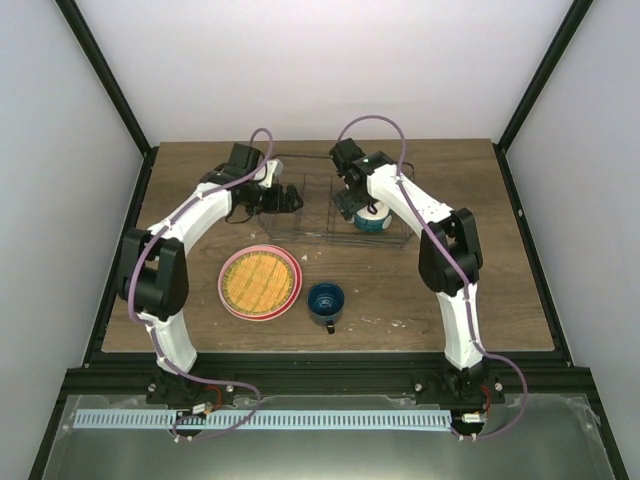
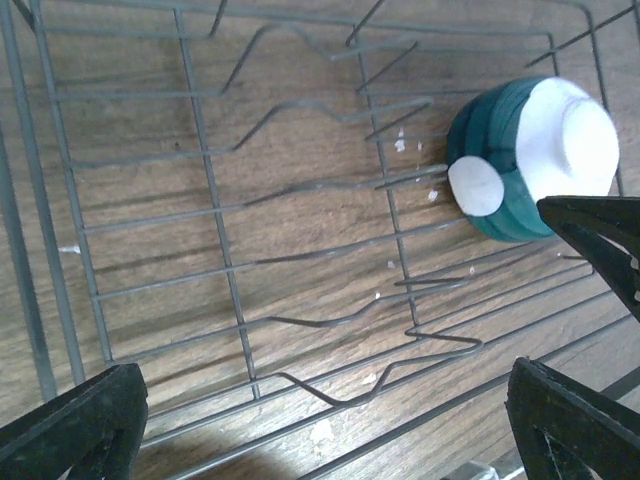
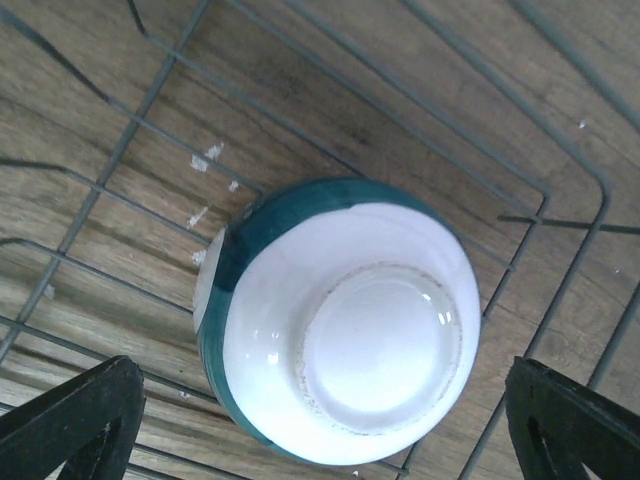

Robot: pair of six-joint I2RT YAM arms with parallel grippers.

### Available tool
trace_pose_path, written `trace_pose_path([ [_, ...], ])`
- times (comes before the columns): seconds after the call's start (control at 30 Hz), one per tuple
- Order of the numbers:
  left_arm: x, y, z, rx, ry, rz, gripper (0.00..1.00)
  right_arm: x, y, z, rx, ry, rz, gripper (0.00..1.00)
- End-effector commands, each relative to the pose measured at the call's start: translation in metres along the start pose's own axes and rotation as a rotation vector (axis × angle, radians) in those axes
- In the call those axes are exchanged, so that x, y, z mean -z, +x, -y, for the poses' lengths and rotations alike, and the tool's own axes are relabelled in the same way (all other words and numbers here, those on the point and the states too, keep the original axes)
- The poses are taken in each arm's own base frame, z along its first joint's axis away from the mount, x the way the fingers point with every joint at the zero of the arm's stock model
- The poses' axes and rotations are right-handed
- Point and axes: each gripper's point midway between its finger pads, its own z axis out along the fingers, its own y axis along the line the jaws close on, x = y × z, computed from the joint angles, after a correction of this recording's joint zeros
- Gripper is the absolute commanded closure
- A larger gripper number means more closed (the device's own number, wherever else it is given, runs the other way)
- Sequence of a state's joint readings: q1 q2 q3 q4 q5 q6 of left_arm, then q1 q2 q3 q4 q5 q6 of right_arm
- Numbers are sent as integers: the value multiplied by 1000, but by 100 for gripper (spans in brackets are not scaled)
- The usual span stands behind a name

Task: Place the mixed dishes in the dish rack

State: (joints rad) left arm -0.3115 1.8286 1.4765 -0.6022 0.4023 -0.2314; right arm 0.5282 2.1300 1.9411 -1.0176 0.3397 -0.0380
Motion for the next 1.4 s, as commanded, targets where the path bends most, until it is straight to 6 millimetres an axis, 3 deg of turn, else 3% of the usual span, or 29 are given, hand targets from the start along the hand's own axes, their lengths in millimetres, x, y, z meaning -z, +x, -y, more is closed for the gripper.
trace_pose_path([
  [0.0, -13, 9, 1, 5, 25, -24, 0, -14, 11, -7, 35, -9, -48, 0],
  [0.33, -22, 21, -6, 15, 15, -55, 0, -35, 24, -5, 74, 57, -108, 0],
  [0.83, -24, 22, -9, 12, 6, -61, 0, -39, 33, 39, 124, 354, -138, 0],
  [1.03, -23, 23, -9, 10, 2, -64, 0, -38, 23, 52, 129, 447, -104, 0],
  [1.17, -14, 20, -7, -3, -7, -48, 0, -30, 6, 51, 101, 415, -50, 0],
  [1.37, 17, 7, 3, -41, -32, 14, 0, 6, -17, 38, 41, 242, 62, 0],
])
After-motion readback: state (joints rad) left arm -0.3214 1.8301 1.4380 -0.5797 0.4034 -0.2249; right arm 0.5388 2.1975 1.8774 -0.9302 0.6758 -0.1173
